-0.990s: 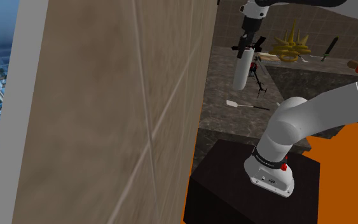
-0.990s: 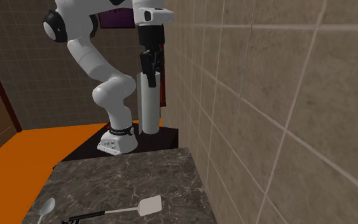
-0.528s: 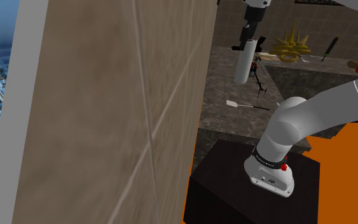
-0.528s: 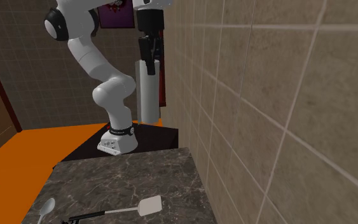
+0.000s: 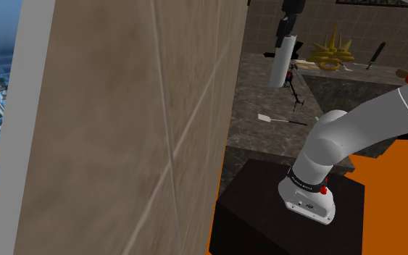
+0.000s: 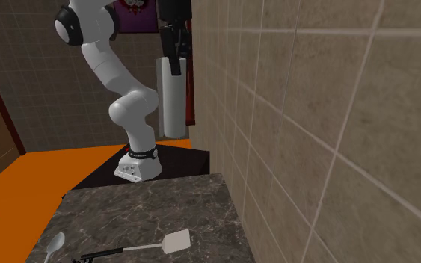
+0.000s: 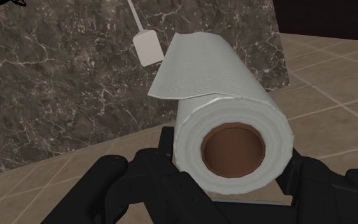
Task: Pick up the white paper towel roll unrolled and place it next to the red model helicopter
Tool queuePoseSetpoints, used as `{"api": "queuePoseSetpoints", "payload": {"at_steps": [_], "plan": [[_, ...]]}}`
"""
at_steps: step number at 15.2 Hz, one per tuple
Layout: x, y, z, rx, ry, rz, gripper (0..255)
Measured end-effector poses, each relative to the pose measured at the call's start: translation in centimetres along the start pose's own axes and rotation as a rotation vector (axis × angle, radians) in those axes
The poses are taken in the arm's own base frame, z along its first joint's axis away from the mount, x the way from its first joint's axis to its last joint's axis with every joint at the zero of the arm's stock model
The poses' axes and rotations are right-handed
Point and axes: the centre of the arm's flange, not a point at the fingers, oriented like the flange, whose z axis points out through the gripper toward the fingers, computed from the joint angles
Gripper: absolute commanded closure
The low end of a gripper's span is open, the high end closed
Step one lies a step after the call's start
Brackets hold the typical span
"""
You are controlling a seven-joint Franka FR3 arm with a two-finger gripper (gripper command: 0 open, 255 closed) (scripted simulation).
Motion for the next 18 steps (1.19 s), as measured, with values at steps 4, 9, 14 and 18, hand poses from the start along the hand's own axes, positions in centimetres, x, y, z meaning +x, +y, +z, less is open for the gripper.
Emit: {"api": "queuePoseSetpoints", "payload": {"at_steps": [4,9,14,18], "plan": [[0.8,4.8,0.3,0.001,0.0,0.001,255],[2.1,11.3,0.5,0.002,0.0,0.001,255],[3.1,18.0,1.1,0.003,-0.001,0.004,255],[3.8,23.3,1.5,0.001,-0.002,0.008,255]]}}
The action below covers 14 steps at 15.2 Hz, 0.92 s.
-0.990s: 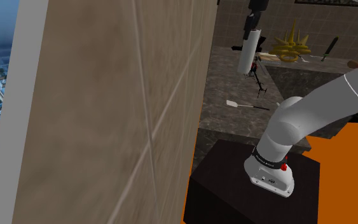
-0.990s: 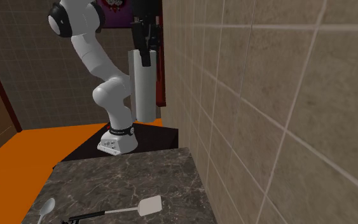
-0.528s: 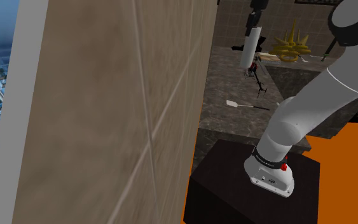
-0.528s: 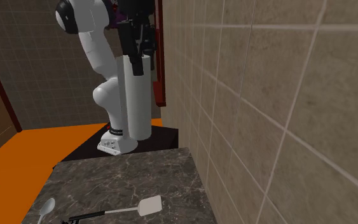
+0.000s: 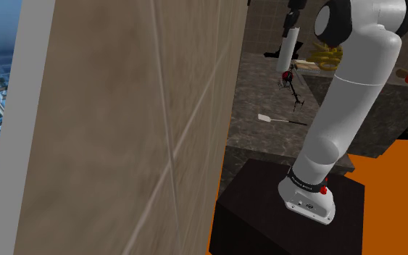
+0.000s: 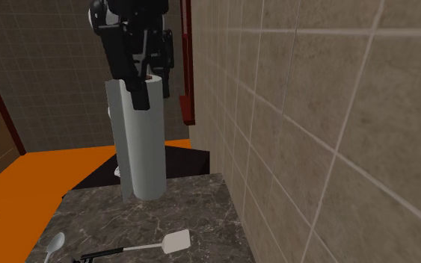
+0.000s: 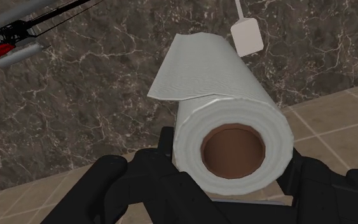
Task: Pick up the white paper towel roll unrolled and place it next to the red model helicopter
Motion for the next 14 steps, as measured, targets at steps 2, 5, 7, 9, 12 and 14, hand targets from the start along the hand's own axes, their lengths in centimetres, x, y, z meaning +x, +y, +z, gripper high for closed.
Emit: {"api": "queuePoseSetpoints", "payload": {"at_steps": [2,5,7,9,12,14], "plan": [[0.2,0.9,0.6,0.0,0.001,-0.006,255],[0.2,1.2,2.0,-0.001,0.001,-0.007,255],[0.2,1.1,3.0,-0.001,0.001,-0.008,255],[0.2,1.0,4.0,-0.001,0.001,-0.008,255],[0.1,0.9,5.6,-0.001,0.001,-0.008,255],[0.0,0.9,6.7,-0.001,0.001,-0.008,255]]}}
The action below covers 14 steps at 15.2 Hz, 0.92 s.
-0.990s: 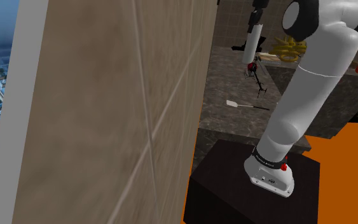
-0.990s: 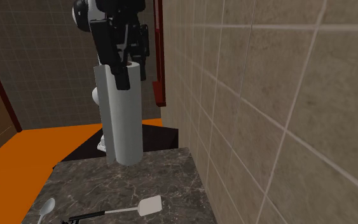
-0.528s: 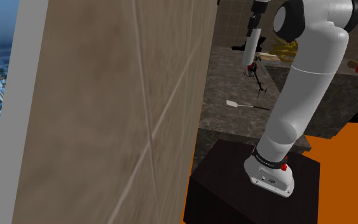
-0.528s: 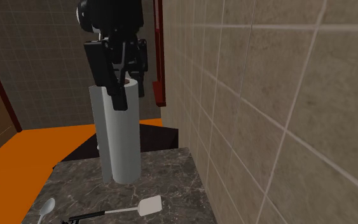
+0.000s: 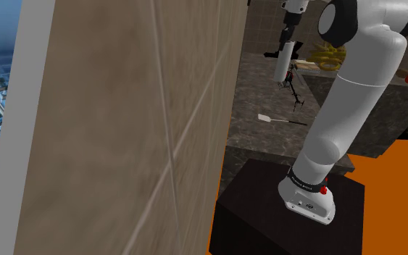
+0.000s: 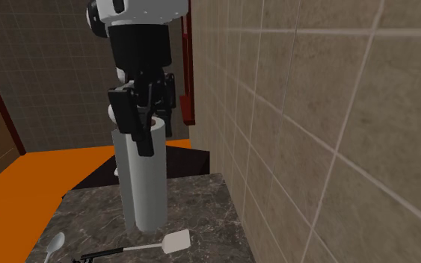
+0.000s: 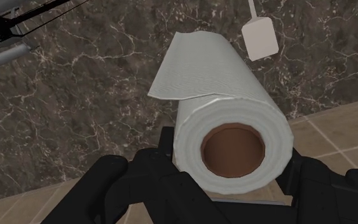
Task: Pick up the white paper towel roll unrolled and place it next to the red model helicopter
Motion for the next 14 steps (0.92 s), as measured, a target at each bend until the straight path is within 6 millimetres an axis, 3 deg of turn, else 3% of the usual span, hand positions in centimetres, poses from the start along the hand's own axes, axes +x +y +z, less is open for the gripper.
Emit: {"api": "queuePoseSetpoints", "payload": {"at_steps": [14], "plan": [[-0.5,-0.4,7.3,0.0,0.0,0.0,255]]}}
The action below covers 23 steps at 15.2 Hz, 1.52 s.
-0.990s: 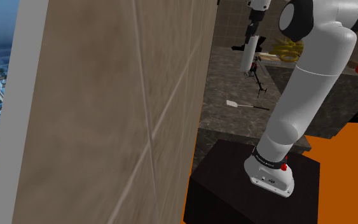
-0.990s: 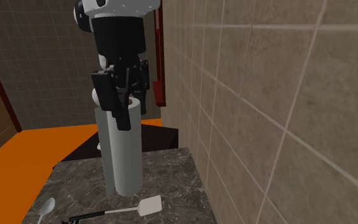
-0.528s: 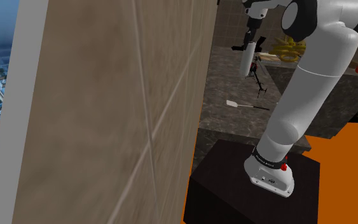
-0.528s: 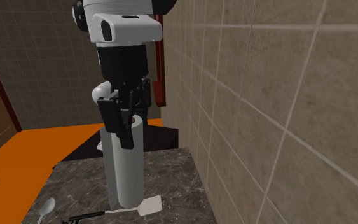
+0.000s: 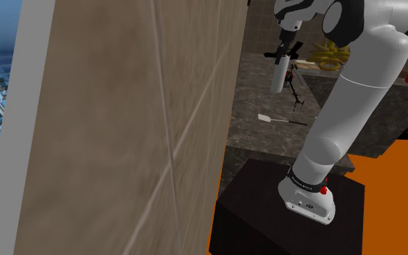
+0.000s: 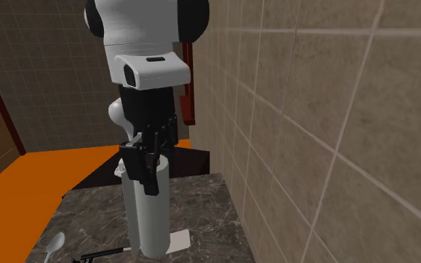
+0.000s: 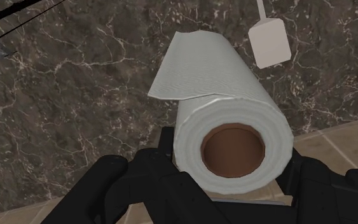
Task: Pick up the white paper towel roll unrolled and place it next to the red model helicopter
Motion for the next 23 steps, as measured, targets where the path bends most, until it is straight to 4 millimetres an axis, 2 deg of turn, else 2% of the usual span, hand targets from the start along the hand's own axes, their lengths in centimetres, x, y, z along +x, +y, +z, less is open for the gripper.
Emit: {"api": "queuePoseSetpoints", "payload": {"at_steps": [23], "plan": [[-0.6,-0.7,12.2,0.0,0.0,0.0,255]]}}
